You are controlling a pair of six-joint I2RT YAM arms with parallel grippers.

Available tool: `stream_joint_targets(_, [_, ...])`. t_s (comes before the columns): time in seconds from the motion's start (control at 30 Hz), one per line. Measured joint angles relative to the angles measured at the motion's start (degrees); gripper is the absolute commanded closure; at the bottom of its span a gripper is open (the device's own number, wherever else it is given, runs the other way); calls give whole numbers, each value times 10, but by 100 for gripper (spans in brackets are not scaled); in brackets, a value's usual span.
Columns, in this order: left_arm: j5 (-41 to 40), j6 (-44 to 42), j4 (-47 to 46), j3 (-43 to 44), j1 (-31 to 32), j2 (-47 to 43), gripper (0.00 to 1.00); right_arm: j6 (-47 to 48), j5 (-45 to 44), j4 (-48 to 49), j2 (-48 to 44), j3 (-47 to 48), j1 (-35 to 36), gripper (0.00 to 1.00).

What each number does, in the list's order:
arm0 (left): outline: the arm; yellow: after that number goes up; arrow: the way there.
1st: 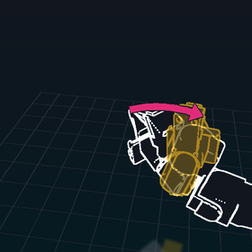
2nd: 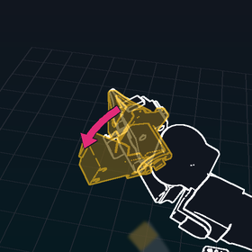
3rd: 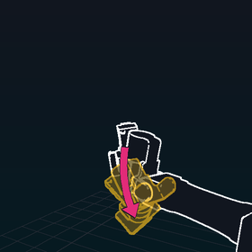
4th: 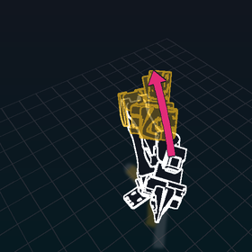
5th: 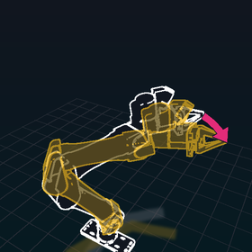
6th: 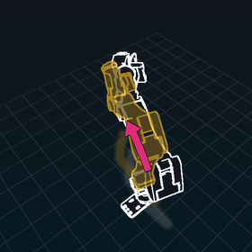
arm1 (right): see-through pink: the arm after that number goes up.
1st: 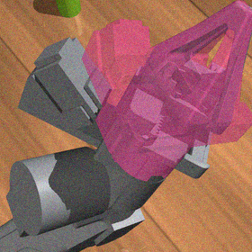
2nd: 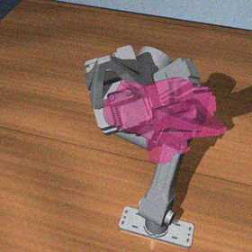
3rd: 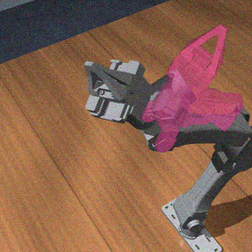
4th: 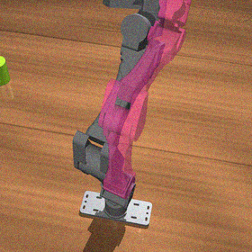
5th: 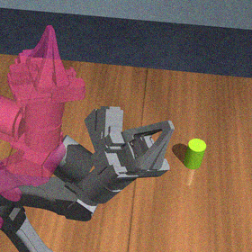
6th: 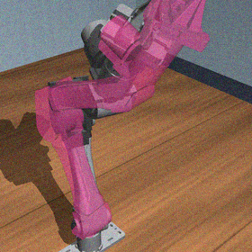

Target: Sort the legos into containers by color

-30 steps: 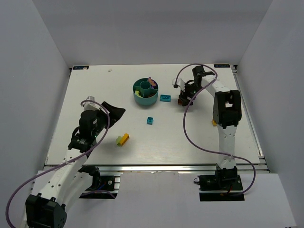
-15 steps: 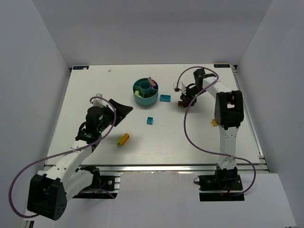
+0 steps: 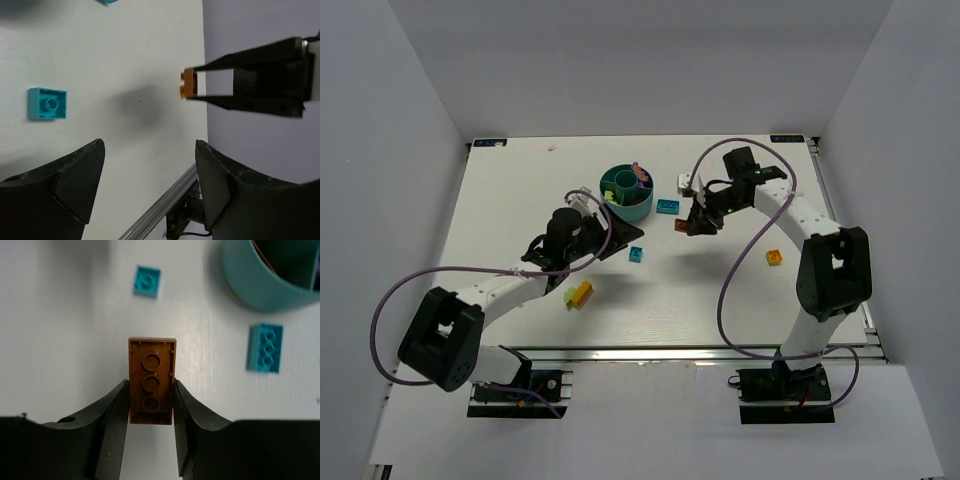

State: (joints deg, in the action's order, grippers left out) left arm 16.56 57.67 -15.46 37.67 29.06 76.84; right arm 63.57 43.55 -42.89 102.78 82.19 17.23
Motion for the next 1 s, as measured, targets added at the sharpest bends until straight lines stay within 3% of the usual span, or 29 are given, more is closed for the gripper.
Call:
stream_joint_targets(0.2, [28, -2, -46, 32, 15, 55, 19, -70, 31, 37, -47, -45, 69, 100])
stream_joint_targets(0.67, [54, 5, -72, 50, 47, 100, 33, -161, 29, 105, -71, -70, 105, 100])
stream_joint_targets(0.77, [54, 6, -68, 60, 52, 110, 42, -170, 27, 112, -71, -70, 106, 100])
stream_joint_targets(0.87, [55, 6, -67, 74, 52, 120, 61, -178, 27, 119, -72, -70, 108, 99])
stream_joint_targets(0.93, [59, 5, -66, 83, 53, 125, 77, -179, 21, 122, -75, -70, 109, 94])
stream_joint_targets(1.0, [57, 9, -61, 95, 53, 126, 86, -179, 12, 130, -78, -70, 109, 83])
